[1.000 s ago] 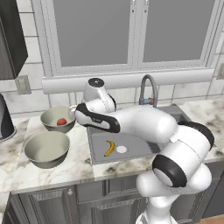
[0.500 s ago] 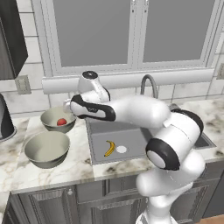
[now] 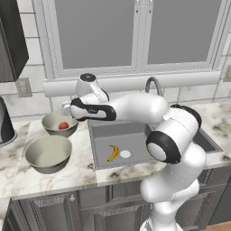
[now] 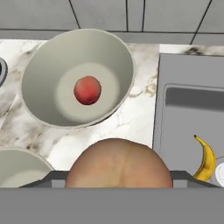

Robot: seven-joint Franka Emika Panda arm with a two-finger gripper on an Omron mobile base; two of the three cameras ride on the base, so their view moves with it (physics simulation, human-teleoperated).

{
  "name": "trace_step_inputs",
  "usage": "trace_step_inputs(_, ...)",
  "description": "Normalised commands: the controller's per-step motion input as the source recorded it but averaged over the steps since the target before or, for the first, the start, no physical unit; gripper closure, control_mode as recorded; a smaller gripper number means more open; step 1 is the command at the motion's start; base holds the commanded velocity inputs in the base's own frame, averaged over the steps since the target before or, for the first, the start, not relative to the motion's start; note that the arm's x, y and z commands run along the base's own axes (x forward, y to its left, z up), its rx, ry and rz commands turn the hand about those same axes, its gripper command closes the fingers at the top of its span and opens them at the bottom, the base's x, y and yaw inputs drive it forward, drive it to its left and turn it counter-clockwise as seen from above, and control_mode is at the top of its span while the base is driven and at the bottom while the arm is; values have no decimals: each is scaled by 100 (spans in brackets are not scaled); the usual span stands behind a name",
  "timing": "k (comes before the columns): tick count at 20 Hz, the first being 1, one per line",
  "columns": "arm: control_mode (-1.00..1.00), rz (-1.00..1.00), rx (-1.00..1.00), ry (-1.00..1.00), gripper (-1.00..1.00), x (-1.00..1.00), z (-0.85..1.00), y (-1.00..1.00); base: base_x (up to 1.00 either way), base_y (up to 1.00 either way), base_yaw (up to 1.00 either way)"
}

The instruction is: Pick the peachs from the sink and place them in one bowl. Place the banana in the other bowl. Then turn off the sink faucet.

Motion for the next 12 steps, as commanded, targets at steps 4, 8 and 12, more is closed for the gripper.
trace_step_inputs(4, -100, 0, 0, 0, 100, 33, -13, 32, 0, 0, 0)
trace_step_inputs(8, -100, -2, 0, 3, 100, 32, -3, 29, 0, 0, 0)
trace_step_inputs(12, -100, -4, 0, 7, 100, 39, 0, 35, 0, 0, 0)
